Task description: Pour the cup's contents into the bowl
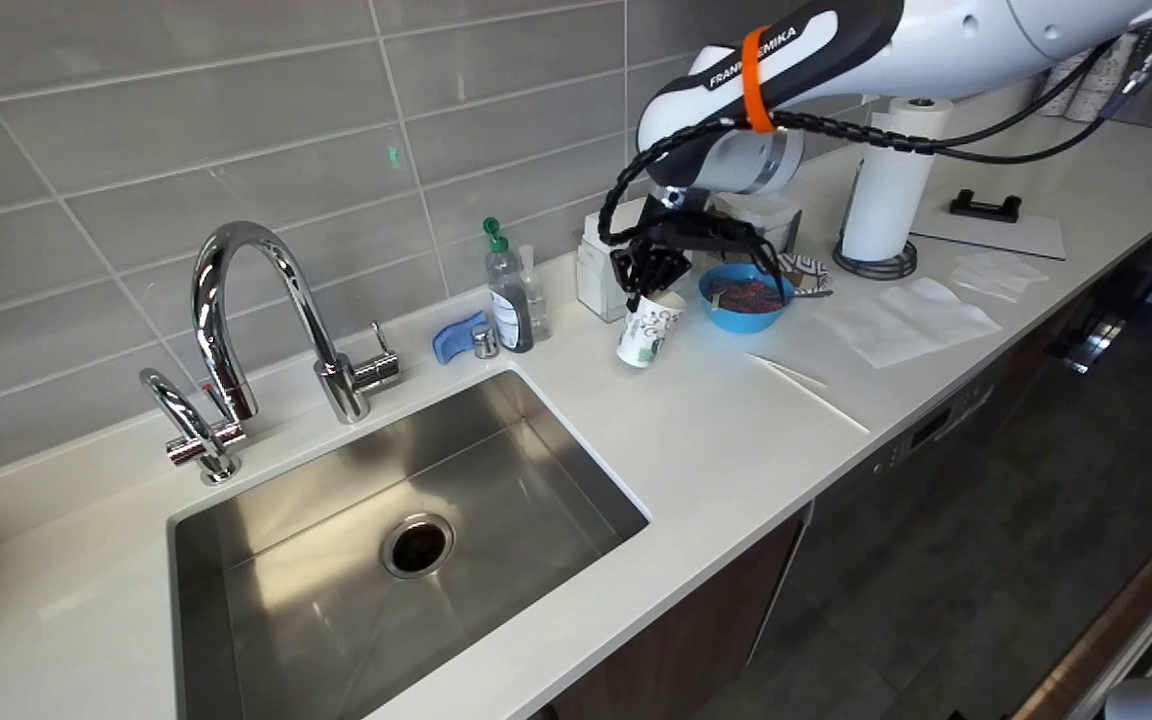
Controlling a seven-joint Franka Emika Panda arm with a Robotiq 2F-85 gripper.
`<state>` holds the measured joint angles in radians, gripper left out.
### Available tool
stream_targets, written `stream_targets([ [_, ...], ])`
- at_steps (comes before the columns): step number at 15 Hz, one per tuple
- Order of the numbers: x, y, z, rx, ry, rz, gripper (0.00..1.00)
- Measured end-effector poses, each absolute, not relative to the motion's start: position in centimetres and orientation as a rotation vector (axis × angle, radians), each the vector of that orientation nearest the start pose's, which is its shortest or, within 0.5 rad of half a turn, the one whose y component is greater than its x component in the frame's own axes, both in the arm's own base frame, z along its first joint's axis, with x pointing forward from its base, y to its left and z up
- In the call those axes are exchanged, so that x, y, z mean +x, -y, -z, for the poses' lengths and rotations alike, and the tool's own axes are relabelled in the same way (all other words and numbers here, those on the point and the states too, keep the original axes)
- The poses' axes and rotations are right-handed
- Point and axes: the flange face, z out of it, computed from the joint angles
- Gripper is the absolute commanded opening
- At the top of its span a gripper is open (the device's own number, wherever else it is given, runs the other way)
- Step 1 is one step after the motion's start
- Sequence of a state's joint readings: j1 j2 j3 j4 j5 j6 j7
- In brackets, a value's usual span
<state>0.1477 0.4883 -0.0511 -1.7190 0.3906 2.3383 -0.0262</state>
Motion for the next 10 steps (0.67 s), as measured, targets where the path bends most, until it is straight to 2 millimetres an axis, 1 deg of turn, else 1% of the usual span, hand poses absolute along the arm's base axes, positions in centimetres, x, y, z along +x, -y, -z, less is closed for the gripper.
stream_targets([
  [1,68.0,-7.7,-31.5,-2.891,-0.131,0.135,0.05],
  [3,68.7,-7.5,-31.1,-2.934,-0.085,0.073,0.05],
  [5,69.1,-7.1,-31.0,-2.943,-0.08,0.067,0.05],
  [6,69.2,-7.0,-31.0,-2.944,-0.079,0.066,0.01],
  [8,69.3,-7.1,-31.1,-2.942,-0.077,0.068,0.01],
  [10,69.2,-7.2,-30.9,-2.976,-0.1,0.063,0.01],
])
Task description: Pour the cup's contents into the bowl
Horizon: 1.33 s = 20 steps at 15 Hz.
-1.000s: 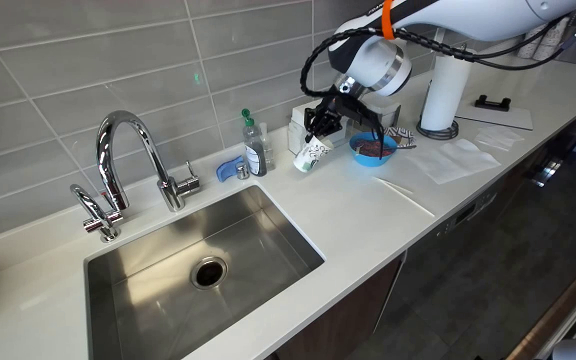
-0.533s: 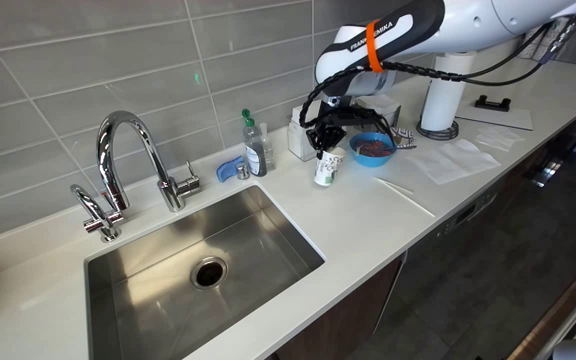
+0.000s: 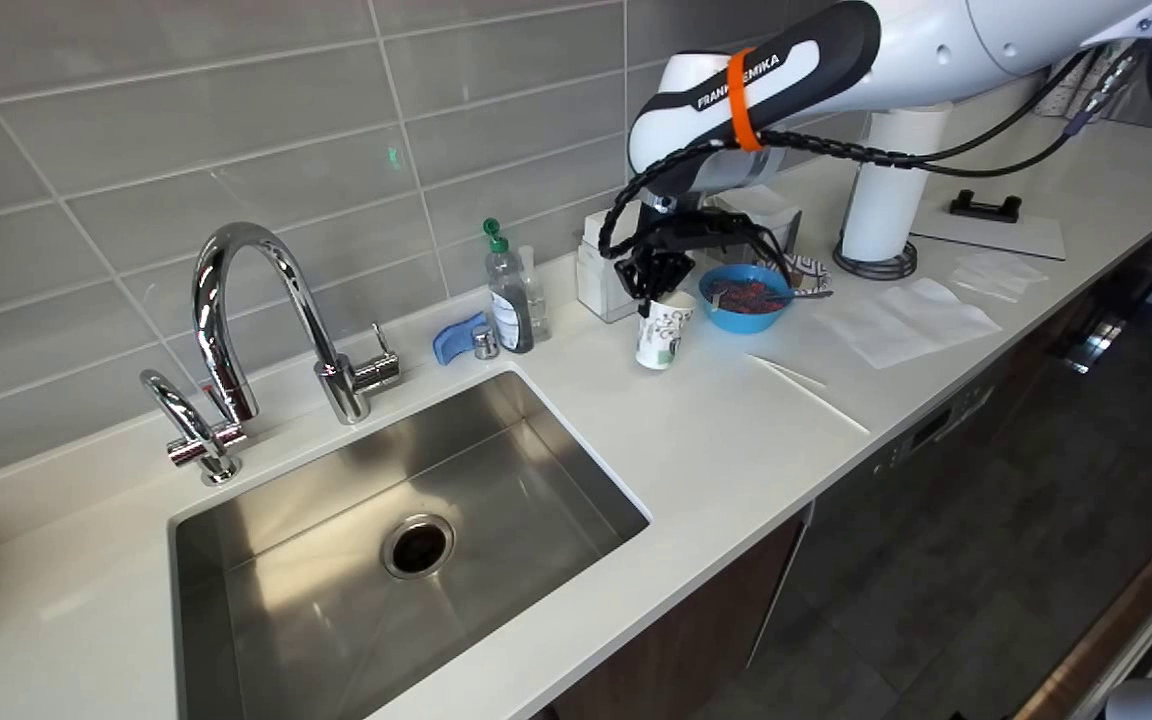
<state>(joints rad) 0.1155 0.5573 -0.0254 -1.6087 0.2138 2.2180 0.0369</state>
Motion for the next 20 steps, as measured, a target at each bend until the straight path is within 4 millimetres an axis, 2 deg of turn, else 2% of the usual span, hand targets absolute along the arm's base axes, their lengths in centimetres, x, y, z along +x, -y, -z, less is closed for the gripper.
stream_targets([
  [5,69.1,-9.5,-30.8,-3.073,-0.076,0.106,0.01],
  [9,69.3,-11.7,-29.3,-3.131,-0.045,0.178,0.01],
  [13,69.7,-12.1,-27.7,-3.143,-0.032,0.22,0.01],
  [15,69.7,-12.0,-27.2,-3.145,-0.034,0.216,0.31],
  [20,69.9,-12.0,-27.1,-3.144,-0.034,0.222,0.67],
])
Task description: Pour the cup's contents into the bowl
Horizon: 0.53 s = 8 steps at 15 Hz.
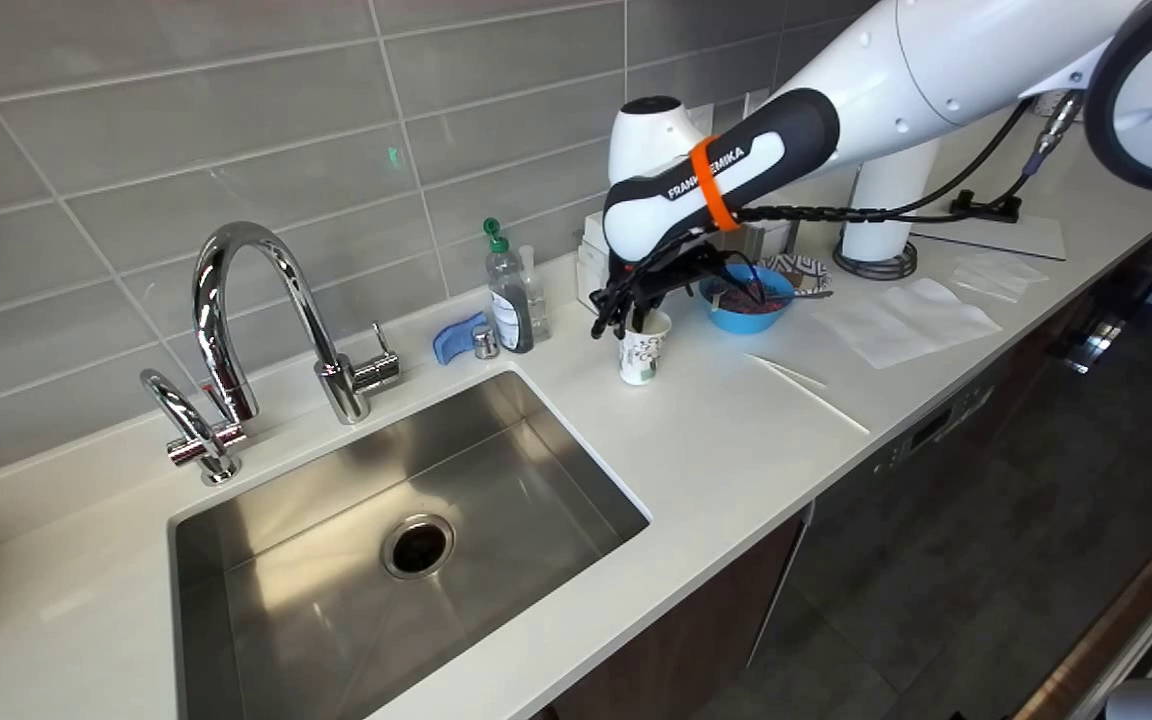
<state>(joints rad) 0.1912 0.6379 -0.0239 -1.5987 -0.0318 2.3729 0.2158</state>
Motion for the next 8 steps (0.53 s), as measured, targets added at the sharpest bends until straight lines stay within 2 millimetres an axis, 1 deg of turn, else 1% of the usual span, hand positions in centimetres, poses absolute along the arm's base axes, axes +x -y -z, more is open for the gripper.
stream_targets([
  [1,70.0,-12.0,-27.5,-3.143,-0.034,0.231,0.76],
  [2,70.1,-12.1,-27.9,-3.14,-0.033,0.242,0.82],
  [3,70.2,-12.1,-28.6,-3.137,-0.033,0.258,0.91],
  [4,70.3,-12.2,-29.4,-3.132,-0.034,0.275,0.98],
  [5,70.3,-12.2,-30.4,-3.127,-0.035,0.298,1.0],
  [8,70.3,-12.4,-34.1,-3.107,-0.043,0.372,1.0],
])
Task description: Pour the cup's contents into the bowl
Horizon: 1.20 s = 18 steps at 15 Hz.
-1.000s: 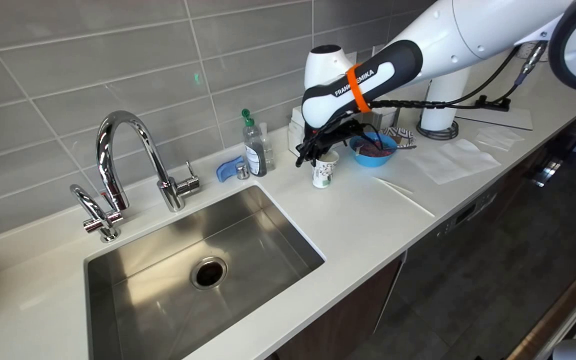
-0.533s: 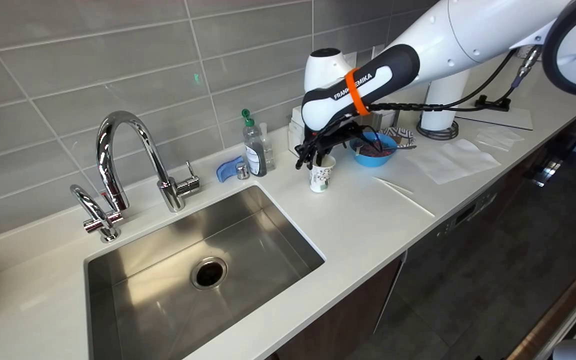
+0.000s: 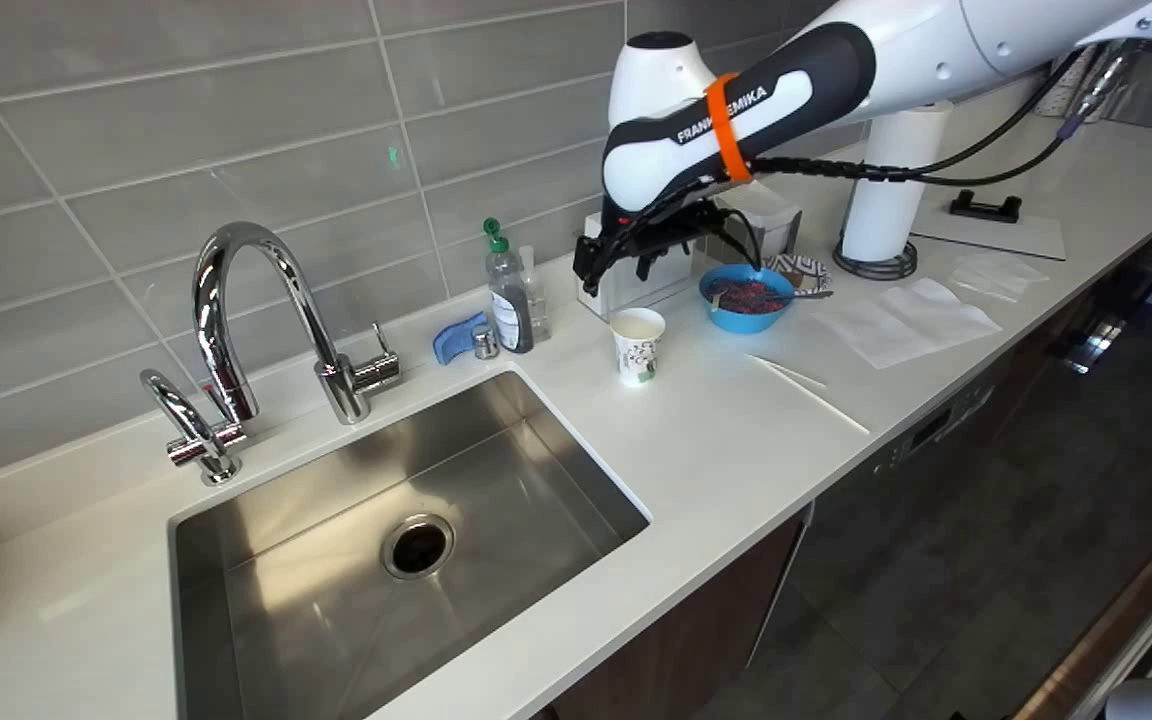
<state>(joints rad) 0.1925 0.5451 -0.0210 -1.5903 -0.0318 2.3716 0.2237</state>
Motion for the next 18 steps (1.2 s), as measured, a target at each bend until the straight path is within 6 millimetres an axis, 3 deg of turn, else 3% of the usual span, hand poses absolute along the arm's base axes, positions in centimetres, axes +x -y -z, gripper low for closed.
stream_targets([
  [4,69.3,-13.0,-39.7,-3.077,-0.027,0.445,1.0],
  [9,66.1,-13.5,-44.7,-2.977,0.136,0.287,1.0],
  [12,65.2,-12.6,-45.7,-2.932,0.19,0.268,1.0],
  [18,65.0,-12.7,-45.1,-2.931,0.197,0.25,1.0],
])
